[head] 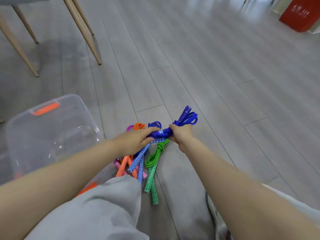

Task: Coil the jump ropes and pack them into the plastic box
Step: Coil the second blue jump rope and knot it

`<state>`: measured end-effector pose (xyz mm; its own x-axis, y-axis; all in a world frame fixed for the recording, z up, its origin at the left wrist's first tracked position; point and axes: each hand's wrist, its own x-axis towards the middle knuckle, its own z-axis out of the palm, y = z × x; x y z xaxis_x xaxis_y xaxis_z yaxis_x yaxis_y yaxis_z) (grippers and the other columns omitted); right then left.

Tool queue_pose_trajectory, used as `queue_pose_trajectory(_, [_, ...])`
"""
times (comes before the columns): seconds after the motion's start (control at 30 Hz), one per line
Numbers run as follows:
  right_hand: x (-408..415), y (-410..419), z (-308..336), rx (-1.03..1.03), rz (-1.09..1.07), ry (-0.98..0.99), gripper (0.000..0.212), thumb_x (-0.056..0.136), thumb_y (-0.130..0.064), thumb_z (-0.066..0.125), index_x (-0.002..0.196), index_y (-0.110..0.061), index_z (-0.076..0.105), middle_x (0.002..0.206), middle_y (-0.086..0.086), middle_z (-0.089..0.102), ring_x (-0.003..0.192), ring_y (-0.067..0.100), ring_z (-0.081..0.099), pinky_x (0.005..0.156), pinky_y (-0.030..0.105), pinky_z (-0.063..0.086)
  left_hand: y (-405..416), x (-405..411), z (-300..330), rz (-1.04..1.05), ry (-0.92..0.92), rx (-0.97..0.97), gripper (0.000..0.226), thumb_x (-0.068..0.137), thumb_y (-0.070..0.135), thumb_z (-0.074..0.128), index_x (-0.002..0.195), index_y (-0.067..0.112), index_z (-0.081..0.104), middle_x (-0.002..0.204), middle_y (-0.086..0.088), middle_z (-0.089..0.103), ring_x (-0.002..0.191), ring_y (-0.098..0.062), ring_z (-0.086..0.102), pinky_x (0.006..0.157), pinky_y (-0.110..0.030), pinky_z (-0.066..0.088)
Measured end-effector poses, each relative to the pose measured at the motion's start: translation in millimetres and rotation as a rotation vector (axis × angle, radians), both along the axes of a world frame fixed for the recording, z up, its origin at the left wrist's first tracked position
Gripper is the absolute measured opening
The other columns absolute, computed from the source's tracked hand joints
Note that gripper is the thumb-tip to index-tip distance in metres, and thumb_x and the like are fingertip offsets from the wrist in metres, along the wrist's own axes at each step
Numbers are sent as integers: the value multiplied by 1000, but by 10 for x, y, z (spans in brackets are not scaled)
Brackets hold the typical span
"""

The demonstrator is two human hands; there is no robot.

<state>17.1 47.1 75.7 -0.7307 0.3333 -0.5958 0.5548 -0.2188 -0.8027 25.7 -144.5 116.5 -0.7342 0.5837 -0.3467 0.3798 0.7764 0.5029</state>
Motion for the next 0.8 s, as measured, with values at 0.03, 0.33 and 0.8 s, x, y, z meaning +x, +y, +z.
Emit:
queue_pose_trajectory(0.03, [-28,-31,-160,22,23,-16,40,74,-7,66,111,-4,51,104,20,66,87,33,69,64,49,61,-23,38,-159,8,-10,-3,49,101,39,38,147,41,22,137,3,52,115,-19,53,92,-33,42])
queue_pose_trajectory(0.33, [-166,-191,-998,197,302,-20,18,61,-1,52,66,-18,53,64,6,59,64,22,55,64,45,54,119,364,-1377,68,-39,-210,85,87,13,48,153,30,-3,128,-16,37,104,-38,51,90,-43,43])
queue_pose_trajectory(0.8, [111,-401,-1325,608,960,-100,53,74,-7,47,126,-20,43,122,11,60,114,35,52,89,44,48,45,493,-1751,47,132,-429,81,72,37,69,146,24,39,136,-22,48,114,-36,52,95,-42,43])
